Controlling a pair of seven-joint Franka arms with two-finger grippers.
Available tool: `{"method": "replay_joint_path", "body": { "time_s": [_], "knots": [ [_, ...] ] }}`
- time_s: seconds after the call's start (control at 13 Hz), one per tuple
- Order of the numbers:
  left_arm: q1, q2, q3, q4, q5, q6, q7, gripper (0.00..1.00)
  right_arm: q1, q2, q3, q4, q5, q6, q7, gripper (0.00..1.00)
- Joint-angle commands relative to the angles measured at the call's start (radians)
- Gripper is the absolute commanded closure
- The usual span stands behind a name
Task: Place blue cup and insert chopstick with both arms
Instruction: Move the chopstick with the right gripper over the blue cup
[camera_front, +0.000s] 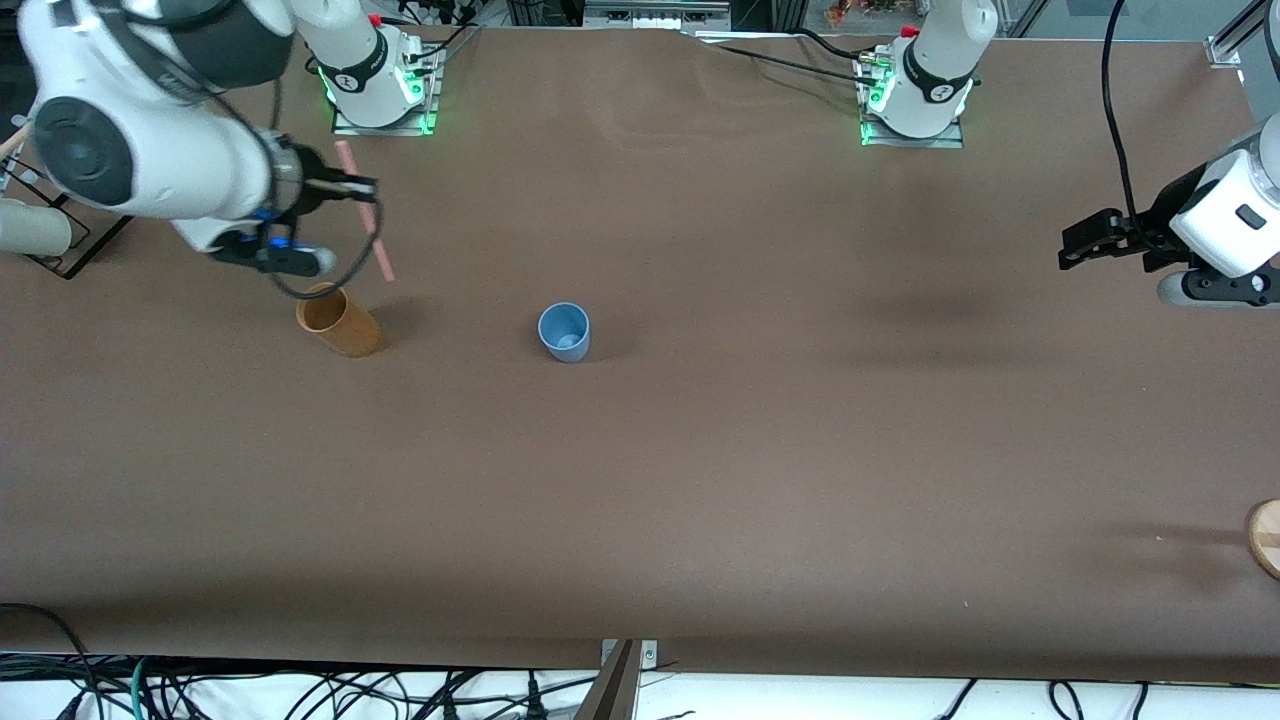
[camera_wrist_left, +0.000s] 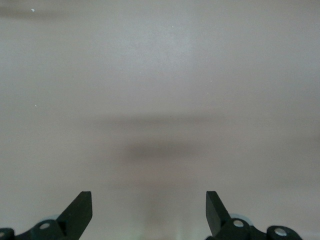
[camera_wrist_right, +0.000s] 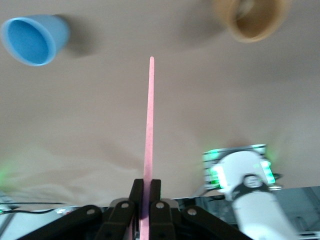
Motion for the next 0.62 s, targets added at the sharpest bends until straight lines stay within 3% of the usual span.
{"method": "replay_joint_path", "body": {
  "time_s": [0.0,0.15,0.54],
  "knots": [
    [0.012,0.006,-0.011,0.006,0.009,0.006,0.024,0.0,0.093,0.122,-0.004,0.116,0.106,0.058,0.162,1.0],
    [0.011,0.006,-0.013,0.006,0.008,0.006,0.024,0.0,0.146,0.206,-0.004,0.184,0.185,0.105,0.24,1.0],
    [0.012,0.009,-0.013,0.007,0.008,0.006,0.024,0.0,0.225,0.331,-0.005,0.204,0.188,0.185,0.139,1.0]
  ]
}}
